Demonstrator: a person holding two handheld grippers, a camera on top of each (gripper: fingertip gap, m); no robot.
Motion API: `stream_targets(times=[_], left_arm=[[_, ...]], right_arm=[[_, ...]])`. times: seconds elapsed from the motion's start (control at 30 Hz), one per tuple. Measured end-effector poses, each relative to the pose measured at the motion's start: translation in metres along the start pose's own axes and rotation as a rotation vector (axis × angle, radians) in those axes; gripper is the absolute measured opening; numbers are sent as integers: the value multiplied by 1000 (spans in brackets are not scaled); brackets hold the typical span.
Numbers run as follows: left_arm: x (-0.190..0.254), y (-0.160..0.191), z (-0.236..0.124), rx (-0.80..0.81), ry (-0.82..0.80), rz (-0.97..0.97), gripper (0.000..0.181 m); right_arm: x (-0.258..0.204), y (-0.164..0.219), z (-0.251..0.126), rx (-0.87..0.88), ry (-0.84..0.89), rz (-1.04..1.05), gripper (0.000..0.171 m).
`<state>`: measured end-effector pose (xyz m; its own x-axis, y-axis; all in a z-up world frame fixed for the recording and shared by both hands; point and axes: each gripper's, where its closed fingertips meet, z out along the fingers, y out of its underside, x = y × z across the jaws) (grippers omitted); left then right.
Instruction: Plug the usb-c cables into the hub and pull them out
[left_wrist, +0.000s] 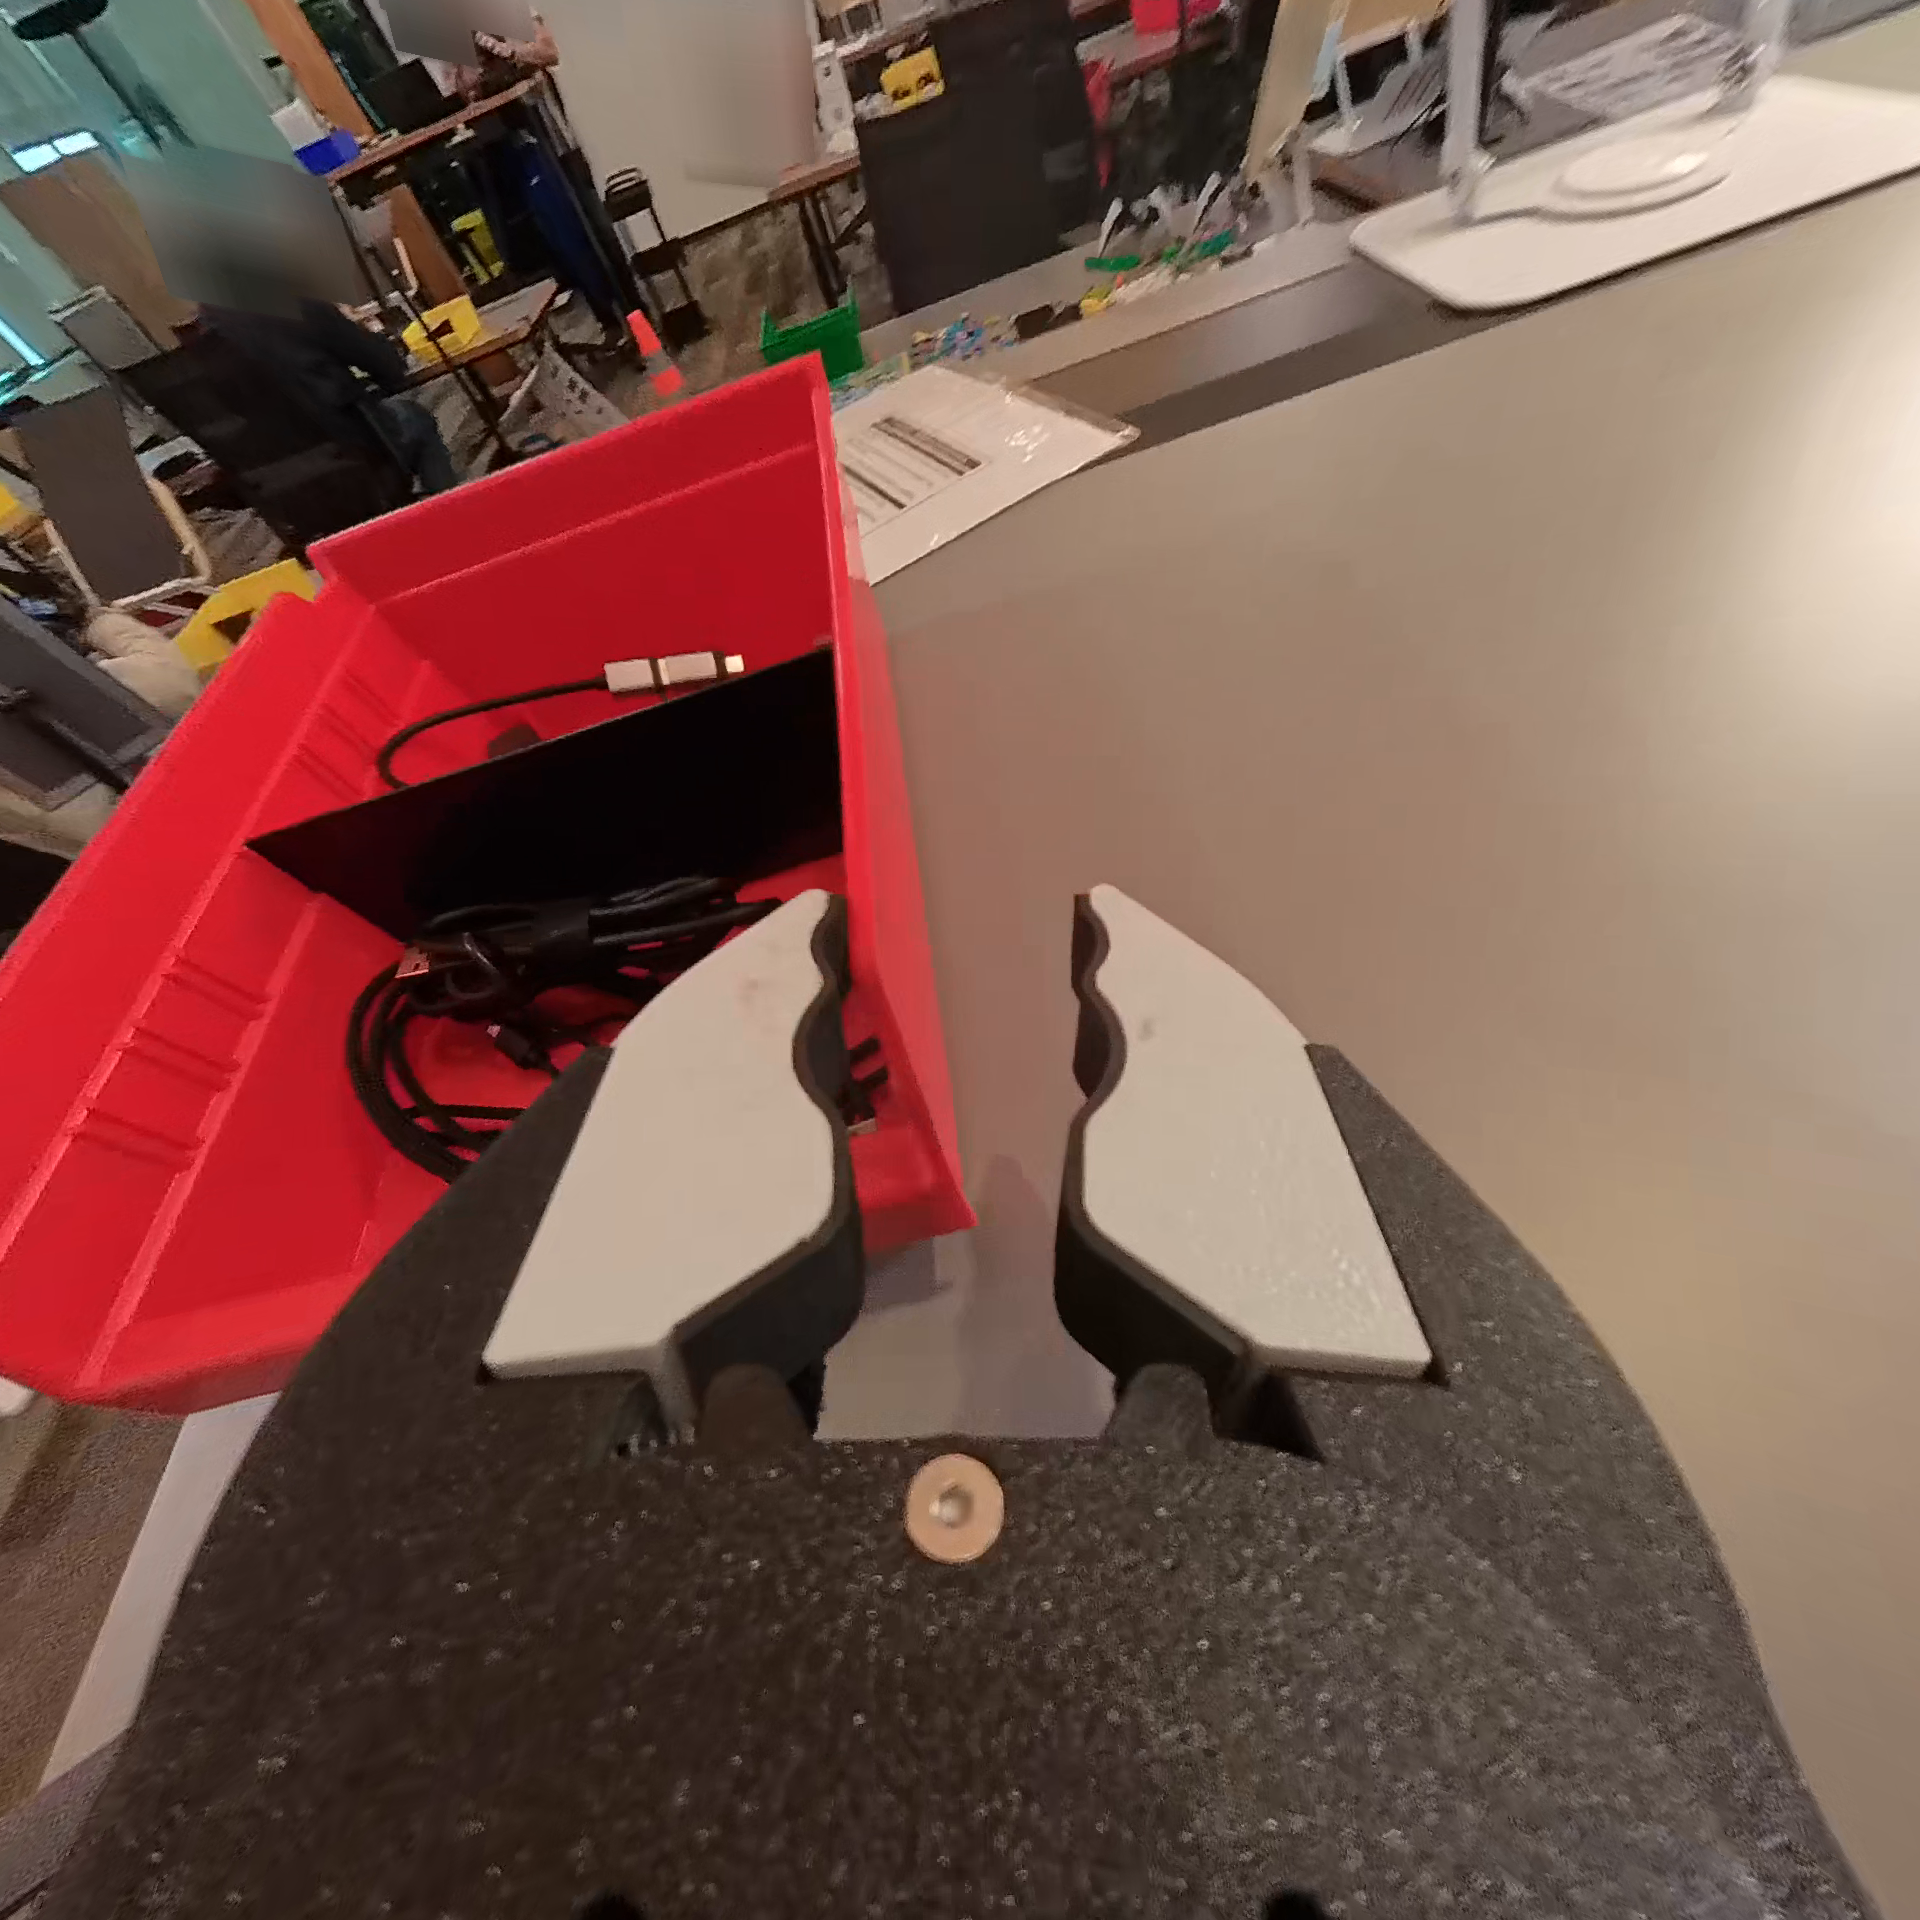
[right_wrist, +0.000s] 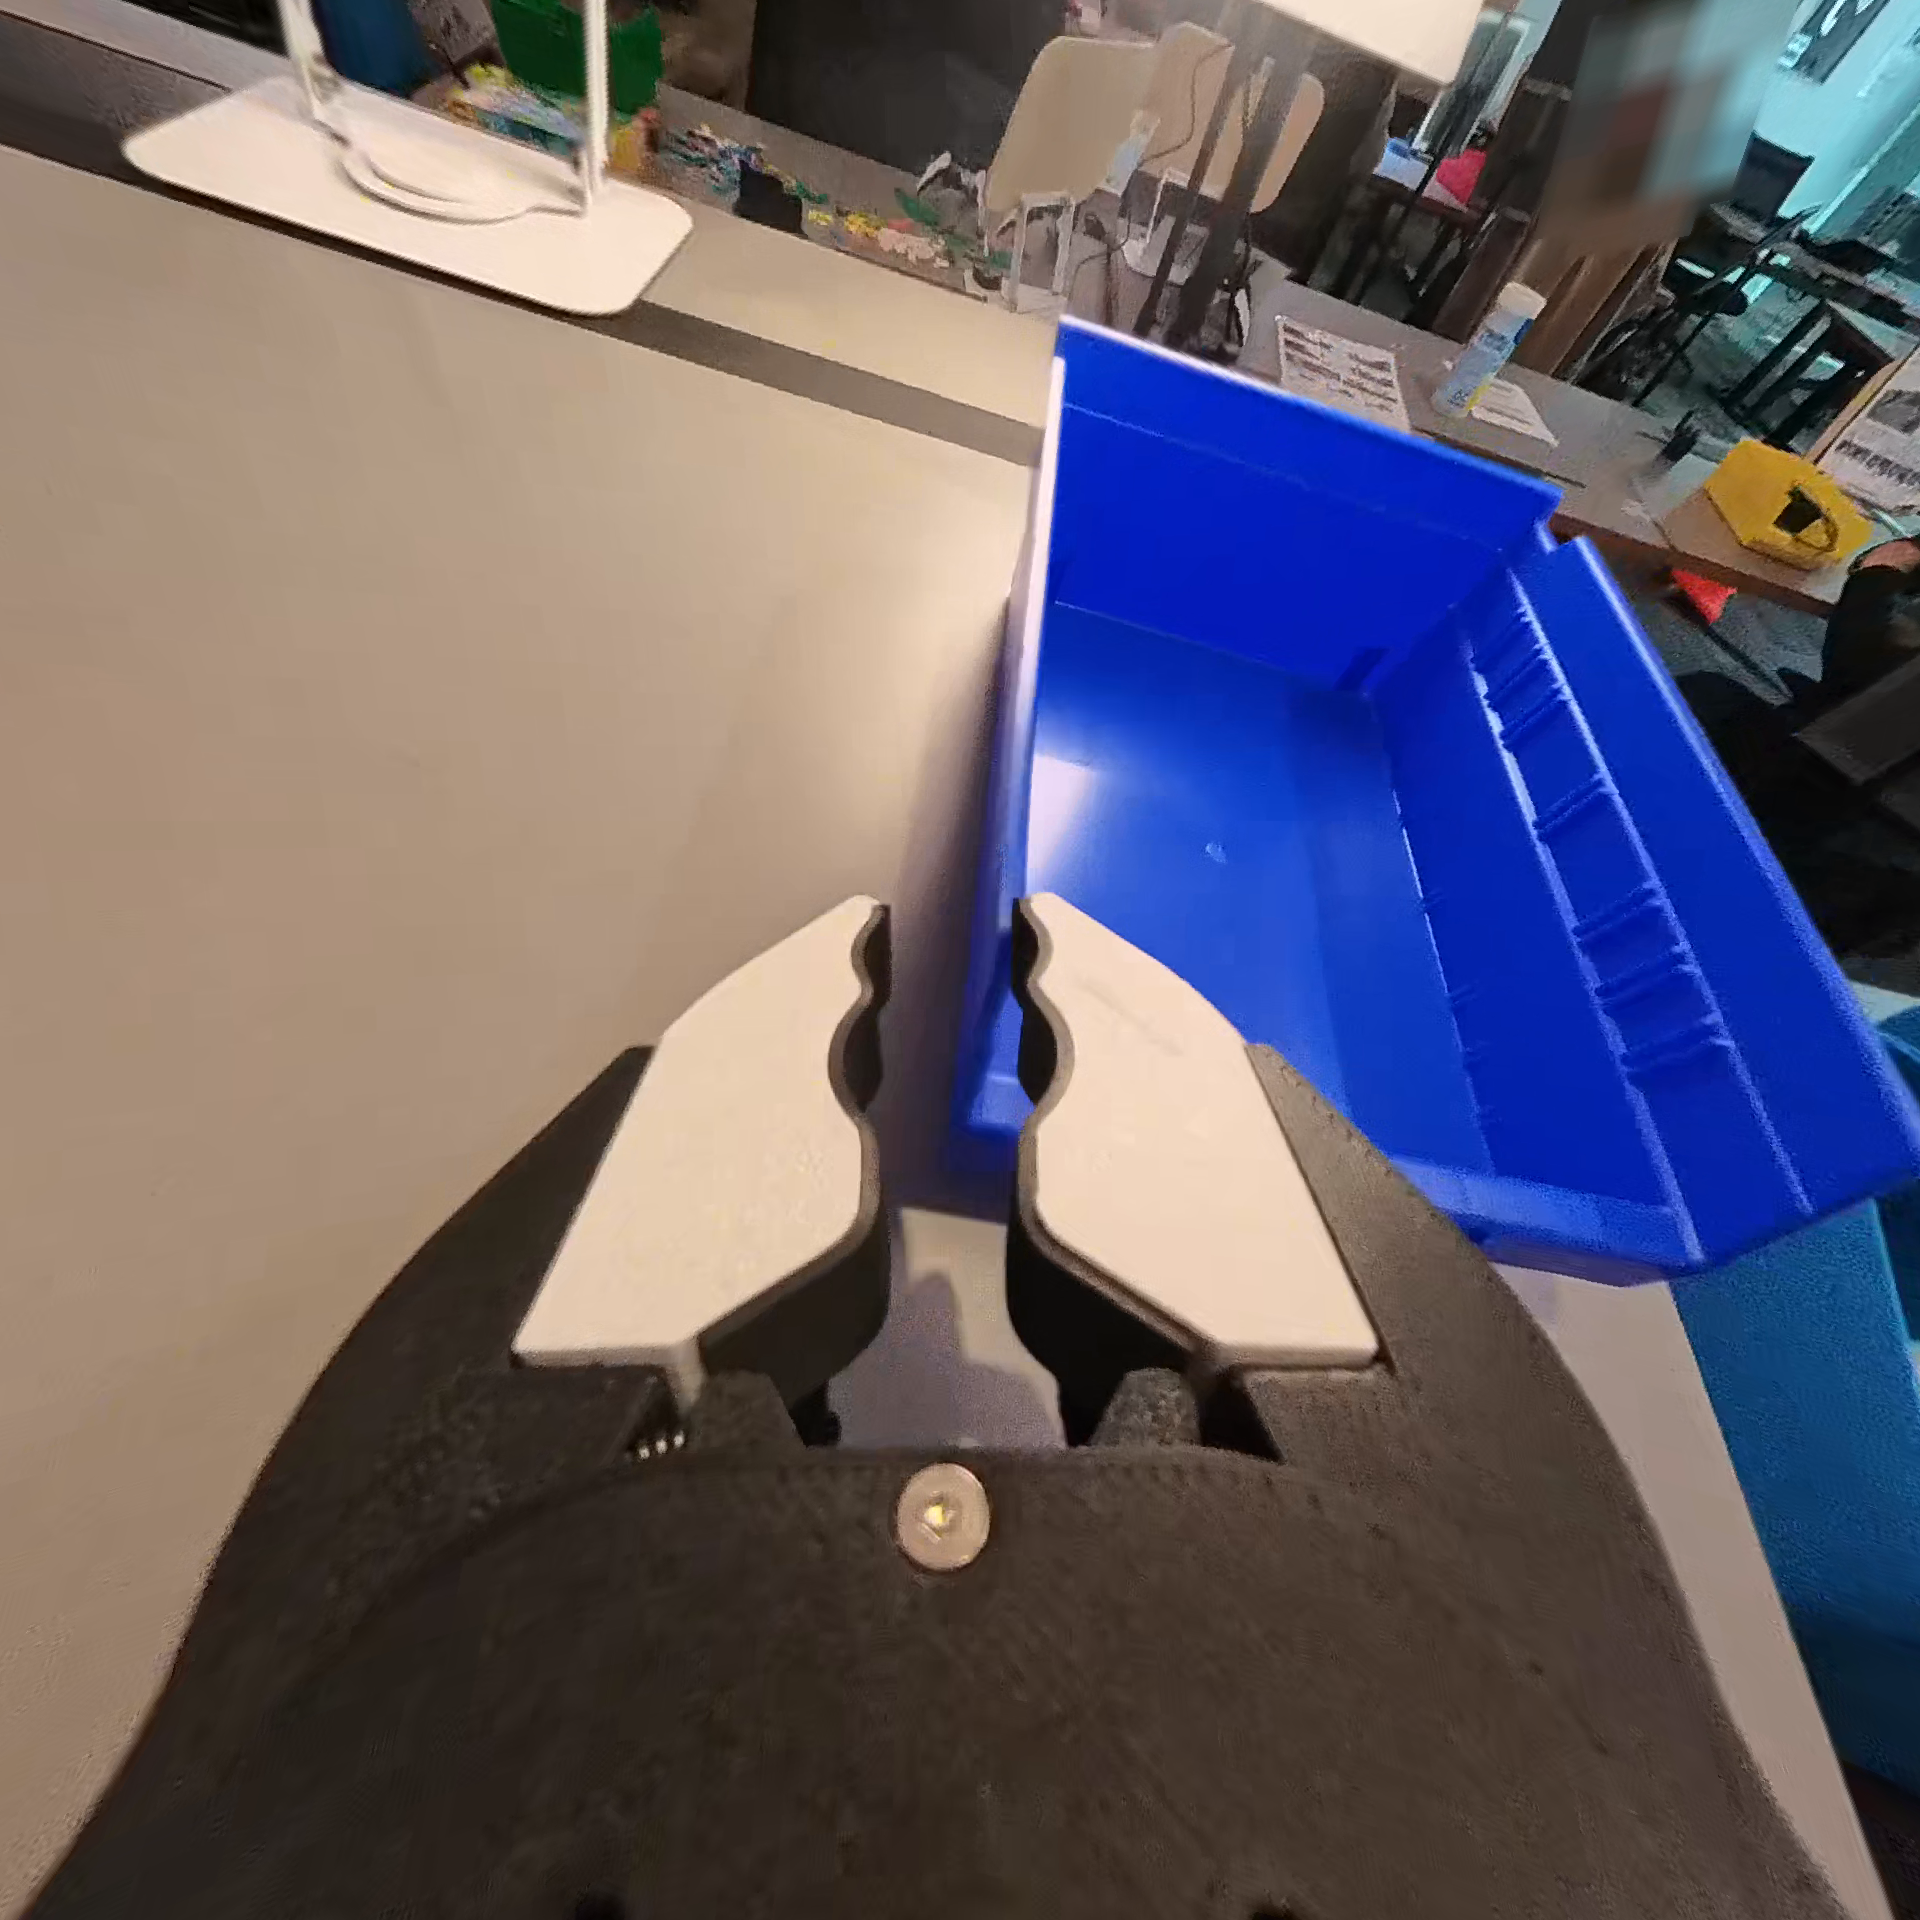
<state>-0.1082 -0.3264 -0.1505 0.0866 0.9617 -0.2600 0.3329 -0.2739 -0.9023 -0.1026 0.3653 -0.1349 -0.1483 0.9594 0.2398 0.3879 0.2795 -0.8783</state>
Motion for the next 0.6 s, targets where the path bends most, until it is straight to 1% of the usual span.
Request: stream_targets(times=[0.07,0.13,0.23,0.3,0.4,0.43,0.47,0.53,0.6], left_arm=[[1,-11,-14,38,51,-37,40],[-2,-22,-25,64,96,-79,40],[-23,-30,-28,40,92,-149,39],[-44,-28,-21,-13,52,-179,39],[-70,-17,-5,-141,16,-209,42],[-75,-13,1,-179,20,-209,44],[-80,-9,7,-219,22,-202,47],[-89,-2,19,-289,29,-150,49],[-97,8,33,-365,46,-88,49]], right_arm=[[-15,-4,-16,8,-13,-38,21],[-35,-6,-21,-2,-39,-82,20],[-84,-5,-9,-12,-175,-97,21],[-116,2,7,-31,-255,-98,21],[-158,23,32,-96,-362,-70,23],[-164,32,38,-164,-370,-104,23],[-166,36,41,-195,-353,-153,27],[-170,36,45,-191,-345,-221,27],[-175,37,47,-205,-357,-238,24]])
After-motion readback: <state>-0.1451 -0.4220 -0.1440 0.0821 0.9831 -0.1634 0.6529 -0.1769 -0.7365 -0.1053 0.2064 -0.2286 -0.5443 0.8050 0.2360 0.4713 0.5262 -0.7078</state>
